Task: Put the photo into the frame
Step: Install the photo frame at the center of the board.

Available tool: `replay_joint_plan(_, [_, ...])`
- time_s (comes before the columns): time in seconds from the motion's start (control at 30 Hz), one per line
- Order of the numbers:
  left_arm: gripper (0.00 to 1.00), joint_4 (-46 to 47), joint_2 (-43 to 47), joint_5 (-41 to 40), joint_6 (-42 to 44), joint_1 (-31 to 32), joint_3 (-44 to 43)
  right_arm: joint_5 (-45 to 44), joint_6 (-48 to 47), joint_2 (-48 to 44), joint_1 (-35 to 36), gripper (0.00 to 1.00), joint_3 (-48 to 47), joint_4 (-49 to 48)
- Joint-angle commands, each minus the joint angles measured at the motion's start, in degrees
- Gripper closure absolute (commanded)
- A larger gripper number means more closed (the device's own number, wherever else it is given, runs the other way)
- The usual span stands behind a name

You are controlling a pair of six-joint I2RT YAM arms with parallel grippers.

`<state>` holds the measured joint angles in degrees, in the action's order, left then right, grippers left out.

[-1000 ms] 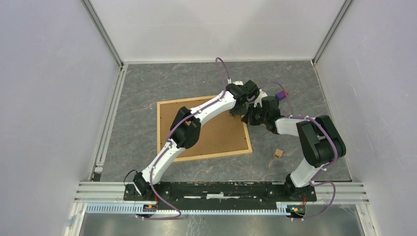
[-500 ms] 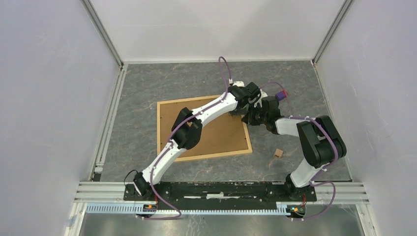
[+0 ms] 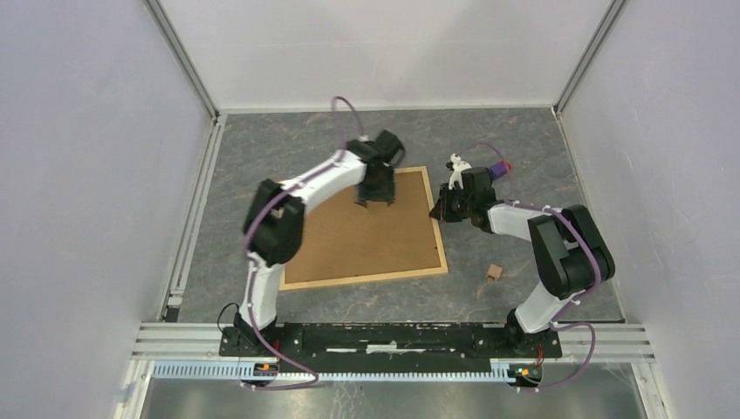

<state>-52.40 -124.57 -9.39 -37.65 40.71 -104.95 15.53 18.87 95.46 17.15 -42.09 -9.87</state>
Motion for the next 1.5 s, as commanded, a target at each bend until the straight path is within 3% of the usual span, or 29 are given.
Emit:
replay_joint_plan(0.0, [0.32, 4.68, 18.34, 6.18, 8.6, -11.16, 14.98, -4.14, -4.29, -0.07, 0.3, 0.84, -3.55, 16.63])
replay_joint_plan(0.17, [0.32, 9.47, 32.24, 5.53, 10.84, -25.66, 34.12, -5.59, -5.72, 0.92, 0.29, 0.73, -11.69, 25.9])
replay_joint_plan(0.4, [0.27, 13.67, 35.97, 2.92, 9.96, -35.94, 45.34, -9.8, -8.54, 6.62, 0.89, 0.67, -23.35, 36.93])
replay_joint_plan(0.53, [0.29, 12.48, 31.93, 5.02, 10.75, -38.17, 44.84, -12.93, -9.03, 9.09, 1.65, 0.66, -28.34, 40.52])
replay_joint_plan(0.73, [0.44, 12.81, 29.2, 6.38, 11.3, -39.4, 46.7, -14.22, -8.5, 12.98, 3.56, 0.71, -34.53, 43.95])
replay_joint_plan(0.97, [0.52, 12.81, 26.79, 6.92, 10.84, -39.48, 48.25, -17.54, -7.95, 15.09, 4.99, 0.74, -36.75, 45.97])
replay_joint_plan(1.47, [0.59, 12.42, 25.27, 5.89, 10.84, -39.4, 48.34, -19.3, -7.55, 18.81, 5.1, 0.77, -37.43, 45.74])
